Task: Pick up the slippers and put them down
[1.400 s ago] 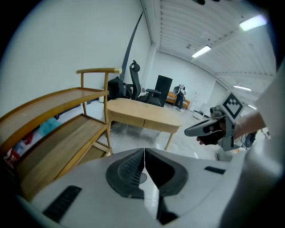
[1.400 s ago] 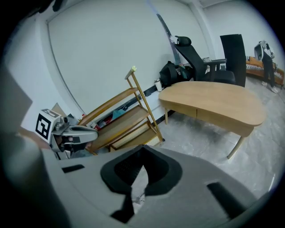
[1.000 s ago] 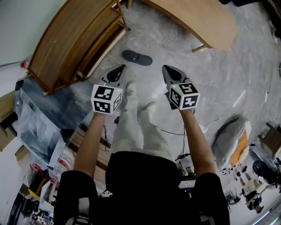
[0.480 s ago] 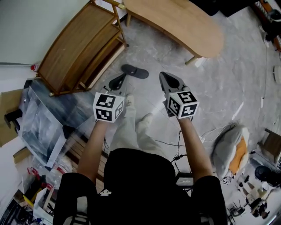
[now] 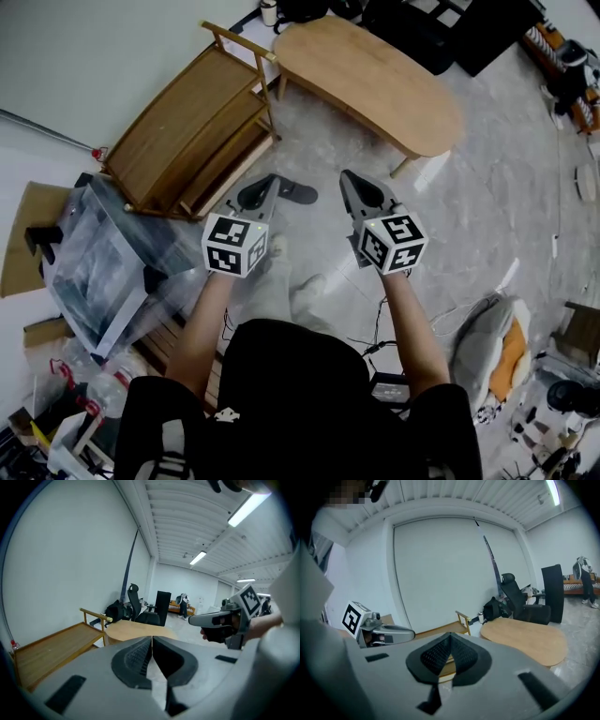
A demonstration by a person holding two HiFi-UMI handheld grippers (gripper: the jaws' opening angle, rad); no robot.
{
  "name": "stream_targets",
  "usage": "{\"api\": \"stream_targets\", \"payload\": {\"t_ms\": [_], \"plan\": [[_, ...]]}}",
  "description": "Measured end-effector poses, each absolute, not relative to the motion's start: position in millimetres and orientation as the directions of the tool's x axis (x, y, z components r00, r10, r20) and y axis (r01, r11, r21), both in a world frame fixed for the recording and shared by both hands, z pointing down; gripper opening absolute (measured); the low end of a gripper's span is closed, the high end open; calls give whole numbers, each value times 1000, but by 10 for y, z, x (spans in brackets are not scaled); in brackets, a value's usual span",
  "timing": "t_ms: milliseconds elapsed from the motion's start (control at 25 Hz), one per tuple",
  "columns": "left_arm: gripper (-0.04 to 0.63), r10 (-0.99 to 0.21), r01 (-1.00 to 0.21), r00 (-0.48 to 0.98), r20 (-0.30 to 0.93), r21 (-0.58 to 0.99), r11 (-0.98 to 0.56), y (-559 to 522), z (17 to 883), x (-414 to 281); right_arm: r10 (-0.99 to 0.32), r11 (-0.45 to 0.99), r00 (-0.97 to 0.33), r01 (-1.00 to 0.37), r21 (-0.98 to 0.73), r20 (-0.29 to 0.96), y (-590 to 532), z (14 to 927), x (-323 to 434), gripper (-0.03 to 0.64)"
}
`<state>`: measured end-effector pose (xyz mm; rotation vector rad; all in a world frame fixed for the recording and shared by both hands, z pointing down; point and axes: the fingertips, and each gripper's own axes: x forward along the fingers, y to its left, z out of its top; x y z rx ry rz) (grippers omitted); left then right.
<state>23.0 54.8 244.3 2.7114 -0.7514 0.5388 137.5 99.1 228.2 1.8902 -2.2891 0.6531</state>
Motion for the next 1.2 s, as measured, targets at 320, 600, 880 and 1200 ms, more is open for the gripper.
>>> {"api": "stream_targets", "payload": {"t_ms": [320,600,880,1200], "plan": [[8,-501,-571,803,324,173,-802,721,1841,-9,-947,172,-226,-958,-231,231,1143,1603,1231,-3],[8,-523,-563,815,249,125,-817,860,1396,-52,-959,198,-231,-961,-193,164,1233,1169,1168,-3],[8,-528,-548,832,171,98,-831,1009,969,-71,-965,215,-233,-966,-143,121,1348,865,1049,-3],[8,-515,-522,850,112,46,-852,1125,634,16,-967,240,-249,-961,-135,57,1371,520,951,-3]]}}
